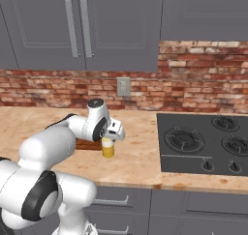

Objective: Retrieve the reheated potato from the microwave, then place the potato, cheese, and condiment on the cutting board.

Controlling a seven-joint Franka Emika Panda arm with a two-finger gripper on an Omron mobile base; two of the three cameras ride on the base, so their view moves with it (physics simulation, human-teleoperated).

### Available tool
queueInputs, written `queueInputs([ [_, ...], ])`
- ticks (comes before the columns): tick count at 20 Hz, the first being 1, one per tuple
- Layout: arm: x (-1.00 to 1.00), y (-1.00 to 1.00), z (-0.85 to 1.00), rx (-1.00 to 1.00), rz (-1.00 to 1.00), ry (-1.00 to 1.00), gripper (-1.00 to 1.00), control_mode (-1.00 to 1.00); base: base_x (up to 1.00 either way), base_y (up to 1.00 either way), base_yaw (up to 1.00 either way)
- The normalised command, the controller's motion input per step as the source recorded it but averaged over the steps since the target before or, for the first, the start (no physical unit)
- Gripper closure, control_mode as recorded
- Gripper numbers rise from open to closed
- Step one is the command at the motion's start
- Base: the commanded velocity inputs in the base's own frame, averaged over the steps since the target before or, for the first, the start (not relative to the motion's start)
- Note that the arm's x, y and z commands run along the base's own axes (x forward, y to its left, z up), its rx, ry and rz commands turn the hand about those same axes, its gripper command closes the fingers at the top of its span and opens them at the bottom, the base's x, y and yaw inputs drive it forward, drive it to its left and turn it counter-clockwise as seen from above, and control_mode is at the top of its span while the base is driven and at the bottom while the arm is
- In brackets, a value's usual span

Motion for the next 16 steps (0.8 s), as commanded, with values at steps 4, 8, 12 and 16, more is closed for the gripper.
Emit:
queueInputs([
  [4, -0.02, 0.0, -0.04, 0.0, 0.0, 0.0, 1.0, -1.0, 0.0, 0.0, 0.0],
  [8, -0.1, 0.03, 0.11, 0.0, 0.0, -0.06, 1.0, -1.0, 0.0, 0.0, 0.0],
  [12, -0.05, 0.21, 0.32, 0.03, 0.0, -0.15, 1.0, -1.0, 0.0, 0.0, 0.0],
  [16, 0.0, 0.26, 0.25, 0.05, 0.0, -0.13, 1.0, -1.0, 0.0, 0.0, 0.0],
])
